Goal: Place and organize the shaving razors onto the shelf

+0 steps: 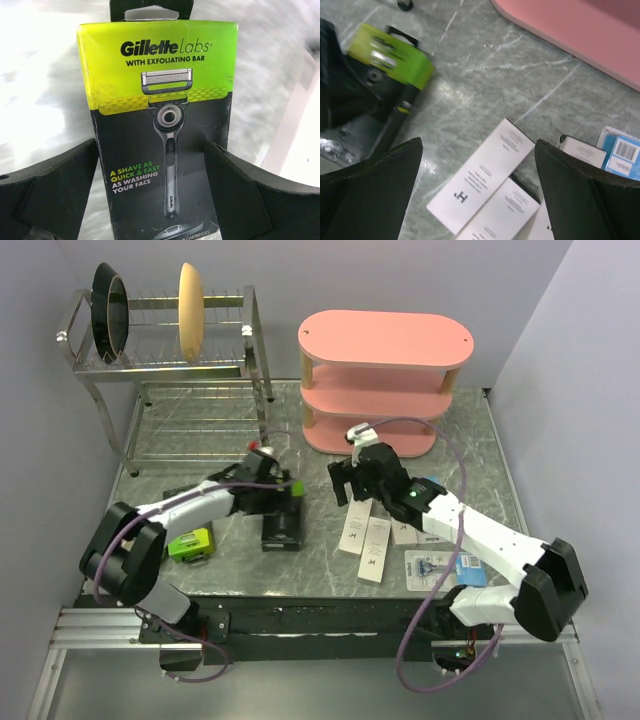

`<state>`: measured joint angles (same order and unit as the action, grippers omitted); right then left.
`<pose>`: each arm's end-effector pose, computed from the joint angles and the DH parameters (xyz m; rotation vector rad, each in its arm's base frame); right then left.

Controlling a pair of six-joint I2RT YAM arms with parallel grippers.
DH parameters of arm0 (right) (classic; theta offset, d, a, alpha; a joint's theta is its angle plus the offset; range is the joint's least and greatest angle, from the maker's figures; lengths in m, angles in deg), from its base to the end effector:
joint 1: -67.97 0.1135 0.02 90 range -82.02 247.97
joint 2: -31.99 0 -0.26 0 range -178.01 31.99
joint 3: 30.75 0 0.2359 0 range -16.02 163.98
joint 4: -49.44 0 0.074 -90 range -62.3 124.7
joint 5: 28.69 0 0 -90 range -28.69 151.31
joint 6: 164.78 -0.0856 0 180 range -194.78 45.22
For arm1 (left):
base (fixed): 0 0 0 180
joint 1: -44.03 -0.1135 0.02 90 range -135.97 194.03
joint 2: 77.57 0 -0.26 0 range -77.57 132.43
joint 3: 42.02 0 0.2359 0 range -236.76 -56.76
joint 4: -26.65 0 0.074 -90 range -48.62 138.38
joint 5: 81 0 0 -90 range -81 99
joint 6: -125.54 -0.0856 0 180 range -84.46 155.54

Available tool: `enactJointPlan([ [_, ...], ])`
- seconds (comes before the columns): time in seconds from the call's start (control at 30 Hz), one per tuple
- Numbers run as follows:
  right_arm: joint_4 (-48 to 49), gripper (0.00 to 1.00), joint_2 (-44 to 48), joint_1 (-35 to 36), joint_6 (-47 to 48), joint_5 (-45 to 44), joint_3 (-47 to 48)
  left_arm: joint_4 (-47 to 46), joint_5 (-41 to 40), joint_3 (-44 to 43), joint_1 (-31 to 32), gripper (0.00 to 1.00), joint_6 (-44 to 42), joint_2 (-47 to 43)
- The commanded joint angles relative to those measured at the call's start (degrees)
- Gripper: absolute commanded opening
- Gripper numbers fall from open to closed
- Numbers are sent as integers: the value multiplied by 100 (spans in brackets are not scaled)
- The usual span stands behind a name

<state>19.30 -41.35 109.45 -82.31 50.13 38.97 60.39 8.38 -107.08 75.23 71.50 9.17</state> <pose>0.2449 0.1944 0.2599 -0.5221 2.0972 0.2862 0.2699 -0.1624 0.1545 -0.1123 2.5966 -0.4357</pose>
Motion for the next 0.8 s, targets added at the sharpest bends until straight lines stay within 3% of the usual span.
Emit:
enactJointPlan([
  [0.0,11,100,610,-252,173,177,-399,-89,80,-328,1062,91,-1115,649],
  [0.13,-156,100,935,-780,191,606,-594,-327,-228,-1162,1853,90,-1917,1441],
  [0.27,-192,100,997,-1246,434,1170,-620,-476,-692,-1603,1916,91,-1681,1557],
  [0.33,-69,100,980,-1308,716,1494,-620,-547,-1193,-1507,1898,98,-1523,1058],
  [0.47,81,100,813,-1308,2084,2800,-717,-345,-1502,-1331,1776,100,-1470,-111],
  [0.63,46,100,331,-1317,3608,3561,-507,-686,-329,-376,1731,99,-1049,-1694],
  [0.77,-226,100,-731,-1440,3742,3579,283,-976,157,294,1828,82,-302,-2003],
])
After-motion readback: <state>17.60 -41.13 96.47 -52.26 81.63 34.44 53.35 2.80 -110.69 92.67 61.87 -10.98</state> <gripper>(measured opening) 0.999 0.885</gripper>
